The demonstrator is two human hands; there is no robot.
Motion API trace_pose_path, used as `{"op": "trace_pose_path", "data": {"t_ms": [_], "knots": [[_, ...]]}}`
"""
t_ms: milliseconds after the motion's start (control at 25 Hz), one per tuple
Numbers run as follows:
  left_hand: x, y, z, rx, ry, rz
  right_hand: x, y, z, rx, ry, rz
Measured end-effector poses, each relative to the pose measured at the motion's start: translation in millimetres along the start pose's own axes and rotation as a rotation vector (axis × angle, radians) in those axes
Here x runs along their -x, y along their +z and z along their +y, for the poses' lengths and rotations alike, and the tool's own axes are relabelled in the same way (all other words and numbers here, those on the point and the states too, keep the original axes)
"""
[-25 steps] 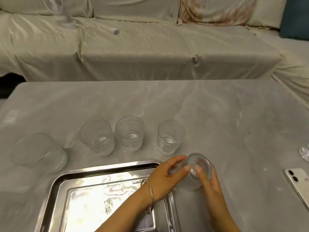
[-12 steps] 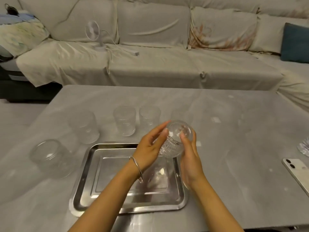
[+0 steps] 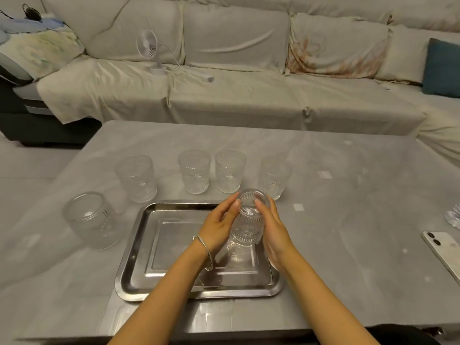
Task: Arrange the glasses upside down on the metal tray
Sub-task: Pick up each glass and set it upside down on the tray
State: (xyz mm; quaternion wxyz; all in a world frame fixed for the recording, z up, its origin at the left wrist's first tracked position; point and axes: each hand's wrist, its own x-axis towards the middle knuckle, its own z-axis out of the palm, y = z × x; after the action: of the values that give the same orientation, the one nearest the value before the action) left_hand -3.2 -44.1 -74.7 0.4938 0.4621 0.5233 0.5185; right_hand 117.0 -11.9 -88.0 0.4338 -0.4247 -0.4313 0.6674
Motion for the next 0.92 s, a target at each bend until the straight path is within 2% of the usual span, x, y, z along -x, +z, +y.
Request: {"op": "trace_pose_path", "data": {"t_ms": [200,520,600,680,800,880,920], "knots": [[-2,-3,-14,-0.019,-0.073,-0.009,-2,-2,6,0.002,0.032,-0.018],[-7,-8,-9,-0.014,-0.061,-0.01,1,-5,-2,0.072,0.049,-0.042],[-13,-16,0,-0.106,-0.023,0.001,0,-11,-18,0.21,-0.012,-0.032],[-26,-29,16,-0.18,0.039,0.039,-9,-23,-43,0.355,-0.146,0.048],[-54,-44,39,-0.35,0.242,0.16,-39,-42,-79,0.602,-0.321,0.156],[-78,-49,46,-0.587,0.36,0.258,-62,-50,-89,0.774,-0.285,0.162],[-90,-52,47,-0.711,0.364,0.286,-72,-52,-90,0.815,-0.226,0.144]]}}
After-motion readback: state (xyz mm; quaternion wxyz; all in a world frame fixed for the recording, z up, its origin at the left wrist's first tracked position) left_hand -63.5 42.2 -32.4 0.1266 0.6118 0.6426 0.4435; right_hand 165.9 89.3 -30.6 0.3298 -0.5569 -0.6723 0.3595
